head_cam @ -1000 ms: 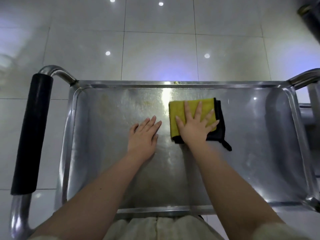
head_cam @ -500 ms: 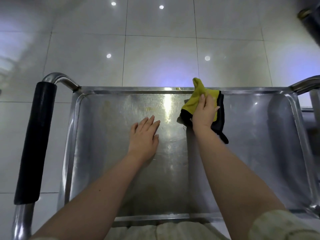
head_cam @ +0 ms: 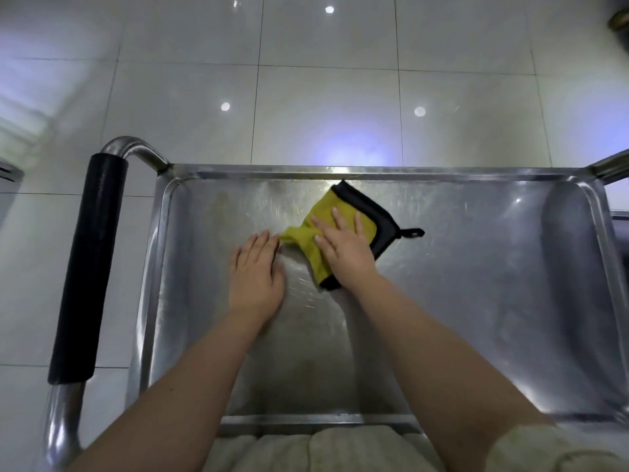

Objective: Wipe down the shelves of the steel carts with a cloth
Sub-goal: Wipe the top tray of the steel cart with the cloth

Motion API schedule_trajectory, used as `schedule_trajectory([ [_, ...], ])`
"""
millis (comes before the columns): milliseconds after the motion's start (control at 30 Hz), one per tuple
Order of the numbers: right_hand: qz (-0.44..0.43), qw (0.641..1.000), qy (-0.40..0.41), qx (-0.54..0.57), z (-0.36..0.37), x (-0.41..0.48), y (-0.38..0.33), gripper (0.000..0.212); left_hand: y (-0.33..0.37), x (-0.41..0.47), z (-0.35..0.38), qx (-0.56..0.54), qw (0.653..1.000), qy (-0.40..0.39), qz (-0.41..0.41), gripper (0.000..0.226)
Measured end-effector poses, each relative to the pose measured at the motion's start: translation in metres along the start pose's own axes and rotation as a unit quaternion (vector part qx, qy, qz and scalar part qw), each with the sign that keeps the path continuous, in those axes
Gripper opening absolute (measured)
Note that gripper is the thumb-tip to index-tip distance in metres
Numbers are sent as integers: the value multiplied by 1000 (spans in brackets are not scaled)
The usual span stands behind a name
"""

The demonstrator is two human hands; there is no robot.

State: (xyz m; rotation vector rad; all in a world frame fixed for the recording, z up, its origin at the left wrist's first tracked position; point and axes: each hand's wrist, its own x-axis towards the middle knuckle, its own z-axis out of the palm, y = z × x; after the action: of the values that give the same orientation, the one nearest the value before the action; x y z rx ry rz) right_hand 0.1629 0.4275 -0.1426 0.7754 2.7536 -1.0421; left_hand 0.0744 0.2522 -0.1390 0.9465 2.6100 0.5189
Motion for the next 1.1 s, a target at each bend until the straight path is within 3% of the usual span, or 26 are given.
schedule_trajectory([
  [167, -53, 994, -18, -99, 22, -102, 28, 50, 12, -7, 3, 12, 998, -41, 41, 57],
  [367, 177, 975, 48, -126, -20, -172, 106, 65, 37, -30, 23, 93, 975, -117, 163, 62],
  [500, 331, 932, 28, -146, -36, -177, 115, 61, 53, -44, 36, 148, 958, -155, 190, 59],
  [567, 358, 920, 7, -162, -30, -171, 102, 60, 54, -47, 41, 164, 954, -164, 188, 61],
  [667, 284, 941, -16, -184, -9, -175, 76, 63, 47, -49, 45, 173, 954, -158, 188, 64],
  [867, 36, 963, -63, -259, 33, -216, 52, 66, 46, -53, 41, 165, 960, -135, 183, 69],
  [1100, -20, 958, -67, -278, 13, -218, 70, 68, 88, -82, 60, 139, 970, -112, 168, 67],
])
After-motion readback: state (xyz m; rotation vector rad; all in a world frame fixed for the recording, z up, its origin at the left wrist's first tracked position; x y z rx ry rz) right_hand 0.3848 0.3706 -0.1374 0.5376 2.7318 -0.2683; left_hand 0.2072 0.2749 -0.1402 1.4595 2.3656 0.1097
